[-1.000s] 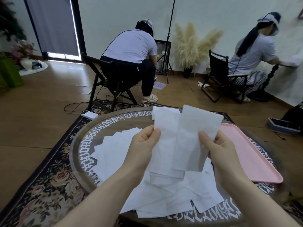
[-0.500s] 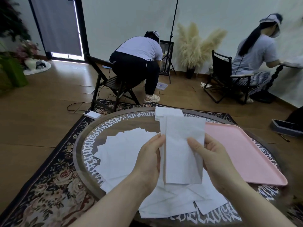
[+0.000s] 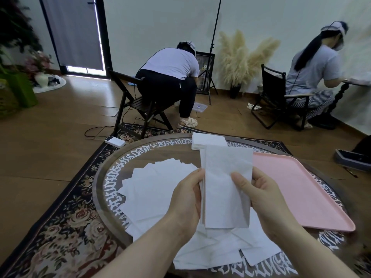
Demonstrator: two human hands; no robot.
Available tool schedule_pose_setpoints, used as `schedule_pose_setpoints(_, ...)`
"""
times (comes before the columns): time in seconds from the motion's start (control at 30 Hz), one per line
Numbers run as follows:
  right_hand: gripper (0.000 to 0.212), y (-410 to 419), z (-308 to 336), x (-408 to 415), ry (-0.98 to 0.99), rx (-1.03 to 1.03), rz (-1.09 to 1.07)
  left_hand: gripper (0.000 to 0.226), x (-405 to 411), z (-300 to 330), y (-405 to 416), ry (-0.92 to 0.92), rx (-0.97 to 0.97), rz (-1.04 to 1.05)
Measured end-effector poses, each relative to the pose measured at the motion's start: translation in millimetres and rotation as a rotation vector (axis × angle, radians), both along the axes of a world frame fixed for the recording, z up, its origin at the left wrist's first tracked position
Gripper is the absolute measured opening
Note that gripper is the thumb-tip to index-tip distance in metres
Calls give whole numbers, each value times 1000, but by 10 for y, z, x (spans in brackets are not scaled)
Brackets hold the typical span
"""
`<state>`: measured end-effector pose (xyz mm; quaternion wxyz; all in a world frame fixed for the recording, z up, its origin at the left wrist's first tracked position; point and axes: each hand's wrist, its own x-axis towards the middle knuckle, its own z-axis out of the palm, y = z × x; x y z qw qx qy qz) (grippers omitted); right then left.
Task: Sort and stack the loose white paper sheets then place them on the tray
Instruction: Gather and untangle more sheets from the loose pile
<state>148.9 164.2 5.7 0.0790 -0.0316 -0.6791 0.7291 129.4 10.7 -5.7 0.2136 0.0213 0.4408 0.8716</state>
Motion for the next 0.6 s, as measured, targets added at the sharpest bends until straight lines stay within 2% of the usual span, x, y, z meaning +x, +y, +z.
schedule_pose_setpoints(0.17,21,-5,-16,1,-18,-31,-15,35,0,2,-2,-3,-42,-14)
schedule_pose_setpoints(0.33,21,-21,-32,0,-20,-51,1,33,22,-8,15,107,-127,76)
schedule_pose_setpoints(0.43,33,-23,-22,8,-6,-30,-20,20,23,0,20,120,-159,128)
schedule_pose_setpoints(0.53,53,18,-2,-11,54,140,-164,21,-2,7,7,113,-150,132)
schedule_pose_setpoints(0.6,63,70,20,-21,21,192,-144,22,-12,11,1,116,-123,114)
